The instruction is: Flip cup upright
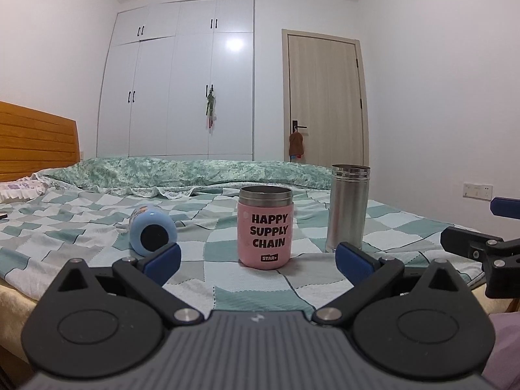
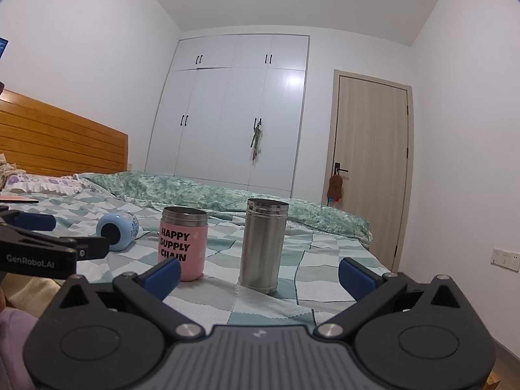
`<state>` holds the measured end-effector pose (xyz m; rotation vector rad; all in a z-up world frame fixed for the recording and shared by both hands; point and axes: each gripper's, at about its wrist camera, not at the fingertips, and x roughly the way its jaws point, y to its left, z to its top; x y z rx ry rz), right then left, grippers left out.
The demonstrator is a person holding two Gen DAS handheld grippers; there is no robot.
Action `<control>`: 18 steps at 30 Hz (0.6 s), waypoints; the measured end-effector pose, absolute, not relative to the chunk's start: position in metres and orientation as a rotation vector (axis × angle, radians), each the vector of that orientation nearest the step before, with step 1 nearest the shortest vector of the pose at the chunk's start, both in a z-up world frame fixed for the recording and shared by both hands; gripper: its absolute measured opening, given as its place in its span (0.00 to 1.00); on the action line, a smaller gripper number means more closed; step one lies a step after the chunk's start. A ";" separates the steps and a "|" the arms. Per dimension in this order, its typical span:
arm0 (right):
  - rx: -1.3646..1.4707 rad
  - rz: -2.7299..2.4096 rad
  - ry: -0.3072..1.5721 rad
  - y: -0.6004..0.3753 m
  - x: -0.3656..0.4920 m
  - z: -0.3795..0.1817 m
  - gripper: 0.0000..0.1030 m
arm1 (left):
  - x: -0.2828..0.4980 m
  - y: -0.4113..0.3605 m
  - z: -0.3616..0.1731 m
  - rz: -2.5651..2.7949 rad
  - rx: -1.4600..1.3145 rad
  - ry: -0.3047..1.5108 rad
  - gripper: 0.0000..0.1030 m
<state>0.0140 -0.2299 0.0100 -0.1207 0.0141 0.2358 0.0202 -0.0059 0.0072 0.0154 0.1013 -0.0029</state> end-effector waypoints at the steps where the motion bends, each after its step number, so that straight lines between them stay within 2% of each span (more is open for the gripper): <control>1: -0.121 0.236 0.014 -0.230 0.014 0.010 1.00 | 0.020 -0.006 0.007 -0.004 0.015 0.101 1.00; 18: -0.126 0.236 0.016 -0.228 0.016 0.009 1.00 | 0.017 -0.005 0.008 -0.010 0.008 0.089 1.00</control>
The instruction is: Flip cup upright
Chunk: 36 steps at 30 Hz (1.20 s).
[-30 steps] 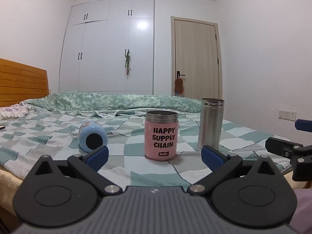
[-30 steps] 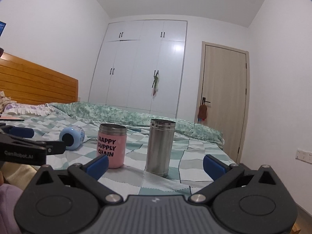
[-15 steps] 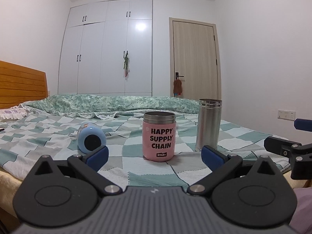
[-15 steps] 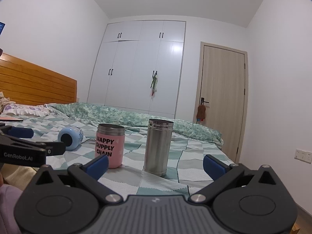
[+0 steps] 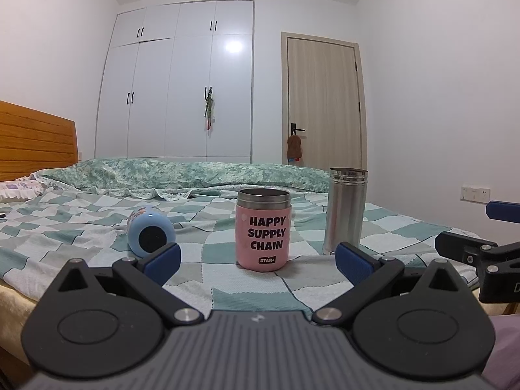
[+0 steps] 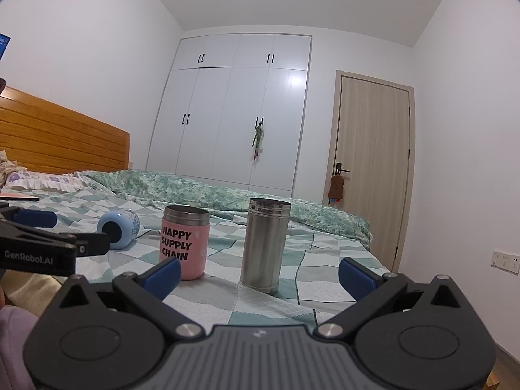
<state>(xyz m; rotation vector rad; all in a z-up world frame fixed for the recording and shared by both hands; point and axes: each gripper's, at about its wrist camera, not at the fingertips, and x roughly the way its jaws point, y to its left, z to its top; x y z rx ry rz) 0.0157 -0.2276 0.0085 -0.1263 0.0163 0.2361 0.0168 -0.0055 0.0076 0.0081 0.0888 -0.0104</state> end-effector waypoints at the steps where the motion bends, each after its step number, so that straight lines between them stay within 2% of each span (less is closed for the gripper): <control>1: -0.127 0.236 0.016 -0.228 0.016 0.009 1.00 | 0.017 -0.005 0.008 -0.011 0.008 0.089 1.00; 36: -0.131 0.238 0.017 -0.227 0.016 0.009 1.00 | 0.016 -0.007 0.008 -0.018 0.019 0.072 1.00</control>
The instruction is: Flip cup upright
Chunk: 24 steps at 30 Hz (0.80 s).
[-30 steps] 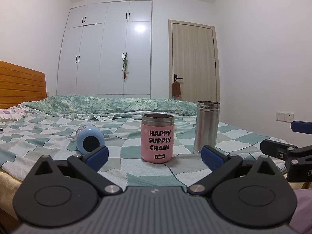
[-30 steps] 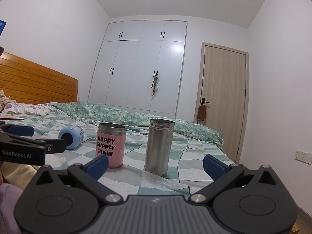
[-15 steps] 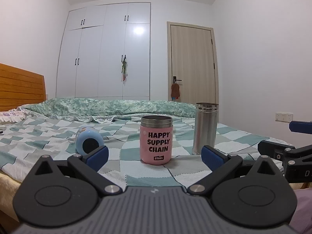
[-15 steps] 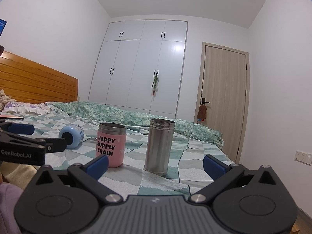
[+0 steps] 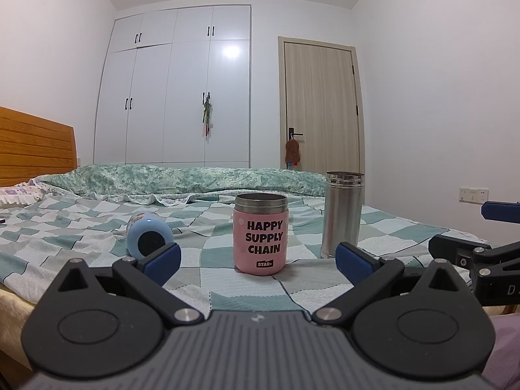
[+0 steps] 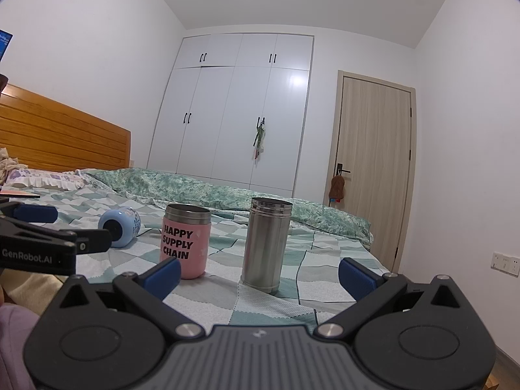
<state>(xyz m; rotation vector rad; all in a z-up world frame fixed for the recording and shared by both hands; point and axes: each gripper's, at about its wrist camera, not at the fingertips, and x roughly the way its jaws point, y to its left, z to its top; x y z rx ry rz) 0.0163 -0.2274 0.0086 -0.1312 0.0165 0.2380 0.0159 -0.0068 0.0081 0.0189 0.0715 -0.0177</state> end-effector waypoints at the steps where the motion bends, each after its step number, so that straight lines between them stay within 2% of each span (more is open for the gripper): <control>1: -0.131 0.238 0.017 -0.227 0.016 0.009 1.00 | 0.016 -0.007 0.008 -0.018 0.018 0.071 1.00; 24: -0.133 0.238 0.017 -0.227 0.016 0.009 1.00 | 0.014 -0.009 0.008 -0.015 0.022 0.056 1.00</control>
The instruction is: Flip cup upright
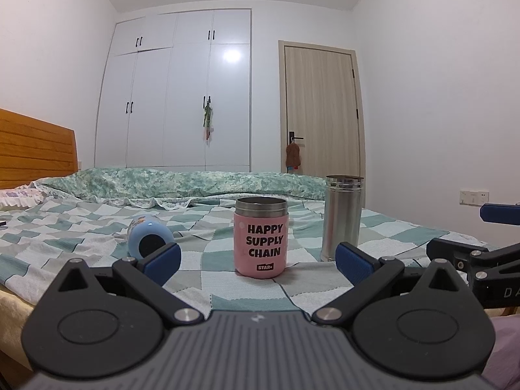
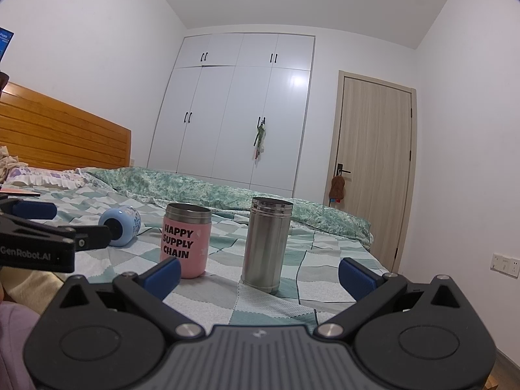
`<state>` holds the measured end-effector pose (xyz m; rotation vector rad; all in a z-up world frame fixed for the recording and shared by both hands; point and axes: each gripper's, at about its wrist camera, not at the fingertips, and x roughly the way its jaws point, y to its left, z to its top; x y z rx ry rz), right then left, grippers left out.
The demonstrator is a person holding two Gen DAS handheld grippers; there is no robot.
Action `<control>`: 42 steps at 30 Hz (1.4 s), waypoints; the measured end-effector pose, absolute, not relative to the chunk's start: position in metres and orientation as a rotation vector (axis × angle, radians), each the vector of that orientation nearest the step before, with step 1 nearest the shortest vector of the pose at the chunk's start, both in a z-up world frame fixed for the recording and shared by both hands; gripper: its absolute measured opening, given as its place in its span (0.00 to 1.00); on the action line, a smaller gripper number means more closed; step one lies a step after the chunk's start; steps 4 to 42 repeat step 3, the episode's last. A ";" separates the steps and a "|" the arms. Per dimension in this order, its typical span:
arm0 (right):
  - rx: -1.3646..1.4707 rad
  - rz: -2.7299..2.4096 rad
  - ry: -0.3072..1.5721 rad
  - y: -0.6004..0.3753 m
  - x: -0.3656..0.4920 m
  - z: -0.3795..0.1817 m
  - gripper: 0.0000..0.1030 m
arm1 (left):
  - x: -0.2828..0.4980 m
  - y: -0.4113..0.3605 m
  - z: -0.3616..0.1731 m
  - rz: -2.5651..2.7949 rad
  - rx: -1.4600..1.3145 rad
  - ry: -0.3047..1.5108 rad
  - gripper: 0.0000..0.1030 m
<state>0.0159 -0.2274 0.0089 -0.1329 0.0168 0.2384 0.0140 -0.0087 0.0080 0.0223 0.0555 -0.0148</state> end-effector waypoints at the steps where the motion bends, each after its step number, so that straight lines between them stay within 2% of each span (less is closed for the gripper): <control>1: -0.133 0.238 0.017 -0.227 0.016 0.009 1.00 | 0.014 -0.009 0.008 -0.013 0.024 0.056 1.00; 42: -0.133 0.238 0.016 -0.227 0.016 0.009 1.00 | 0.014 -0.009 0.008 -0.016 0.024 0.058 1.00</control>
